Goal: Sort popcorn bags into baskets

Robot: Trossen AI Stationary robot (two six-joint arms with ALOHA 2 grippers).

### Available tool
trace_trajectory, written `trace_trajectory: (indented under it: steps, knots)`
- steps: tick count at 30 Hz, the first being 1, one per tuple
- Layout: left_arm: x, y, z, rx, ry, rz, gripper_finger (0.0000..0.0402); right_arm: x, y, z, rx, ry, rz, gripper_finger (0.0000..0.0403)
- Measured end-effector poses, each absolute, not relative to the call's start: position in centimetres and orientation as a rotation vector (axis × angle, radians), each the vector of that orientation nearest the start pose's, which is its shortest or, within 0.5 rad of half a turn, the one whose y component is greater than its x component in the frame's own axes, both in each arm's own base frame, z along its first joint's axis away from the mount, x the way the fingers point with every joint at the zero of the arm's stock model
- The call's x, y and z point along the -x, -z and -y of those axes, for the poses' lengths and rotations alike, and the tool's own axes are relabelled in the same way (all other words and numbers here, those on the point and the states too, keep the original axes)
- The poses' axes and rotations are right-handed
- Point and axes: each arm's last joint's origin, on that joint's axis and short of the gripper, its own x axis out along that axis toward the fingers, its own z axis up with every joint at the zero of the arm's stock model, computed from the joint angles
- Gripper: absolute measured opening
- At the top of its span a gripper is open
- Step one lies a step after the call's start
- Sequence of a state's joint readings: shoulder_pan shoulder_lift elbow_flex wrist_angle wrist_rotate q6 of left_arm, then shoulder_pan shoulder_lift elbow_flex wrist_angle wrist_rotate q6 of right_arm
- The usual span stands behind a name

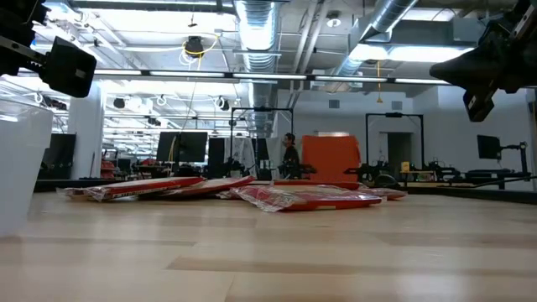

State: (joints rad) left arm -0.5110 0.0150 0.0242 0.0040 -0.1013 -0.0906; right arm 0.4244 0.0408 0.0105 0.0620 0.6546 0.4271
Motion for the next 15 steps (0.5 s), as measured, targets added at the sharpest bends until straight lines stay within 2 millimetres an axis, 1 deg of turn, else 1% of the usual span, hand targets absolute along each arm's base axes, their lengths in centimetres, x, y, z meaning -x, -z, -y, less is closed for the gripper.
trace_trajectory:
  steps: [8,11,13,15]
  knots:
    - [-8.61,-17.11,4.48,0.094,0.408,-0.005,0.03,-9.26,-16.97,-2.25,-0.442,0.221,0.076,0.0044]
    - [-8.66,-17.22,4.36,0.105,0.361,0.007,0.03,-9.25,-16.97,-2.25,-0.442,0.221,0.076,0.0043]
    - [-8.69,-17.41,4.24,0.199,0.323,0.013,0.03,-9.26,-16.97,-2.25,-0.442,0.221,0.076,0.0044]
    - [-8.72,-17.75,4.05,0.355,0.266,0.033,0.03,-9.26,-16.97,-2.25,-0.442,0.221,0.076,0.0045]
